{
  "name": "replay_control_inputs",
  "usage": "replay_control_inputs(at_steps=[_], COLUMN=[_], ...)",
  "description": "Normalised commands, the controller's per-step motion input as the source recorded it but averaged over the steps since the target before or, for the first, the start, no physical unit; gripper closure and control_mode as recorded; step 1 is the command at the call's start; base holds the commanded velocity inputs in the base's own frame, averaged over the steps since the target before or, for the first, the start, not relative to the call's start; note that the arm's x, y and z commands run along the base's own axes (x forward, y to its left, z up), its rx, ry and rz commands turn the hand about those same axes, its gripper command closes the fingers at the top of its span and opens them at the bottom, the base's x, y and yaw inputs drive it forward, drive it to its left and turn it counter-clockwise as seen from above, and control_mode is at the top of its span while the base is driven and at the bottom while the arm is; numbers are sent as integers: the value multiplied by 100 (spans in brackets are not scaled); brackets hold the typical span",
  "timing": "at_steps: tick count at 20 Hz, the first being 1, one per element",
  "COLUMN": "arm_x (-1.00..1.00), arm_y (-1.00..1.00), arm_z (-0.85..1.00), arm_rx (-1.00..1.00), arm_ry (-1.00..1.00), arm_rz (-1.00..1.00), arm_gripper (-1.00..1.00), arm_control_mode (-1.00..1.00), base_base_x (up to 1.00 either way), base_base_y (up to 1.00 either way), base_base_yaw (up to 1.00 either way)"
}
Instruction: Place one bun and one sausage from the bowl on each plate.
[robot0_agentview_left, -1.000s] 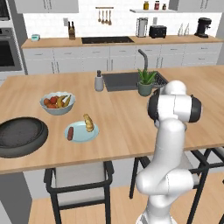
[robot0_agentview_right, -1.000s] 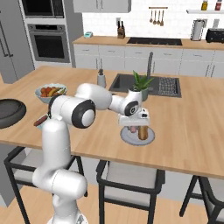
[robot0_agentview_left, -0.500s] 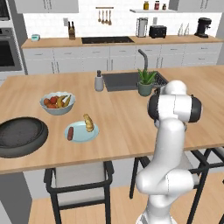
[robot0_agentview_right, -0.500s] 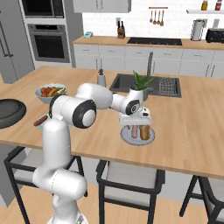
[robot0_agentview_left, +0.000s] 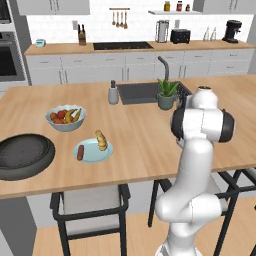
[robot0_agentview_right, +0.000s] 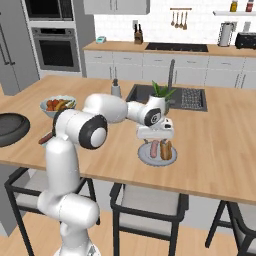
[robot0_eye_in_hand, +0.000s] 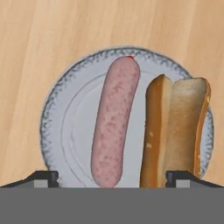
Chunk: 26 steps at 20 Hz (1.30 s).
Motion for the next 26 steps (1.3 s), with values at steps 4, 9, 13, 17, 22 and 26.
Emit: replay_control_inputs(at_steps=[4,9,13,17,22,26], arm_x=[-89,-100,-86,-70,-35,0], arm_y=[0,2,11,23,4,9], arm_z=[61,9,36,73,100,100], arm_rx=[0,-8,0,0,0,1], arm_ry=[-1,5,2,14,30,17], arm_rz=[0,7,12,5,1,-2], arm_gripper=[-100,-100,-100,-100,-100,-100], arm_control_mode=[-100,-100,-100,-100,-100,-100], base_base_x=[0,0,0,0,0,0], base_base_y=[0,0,0,0,0,0], base_base_yaw=[0,0,0,0,0,0])
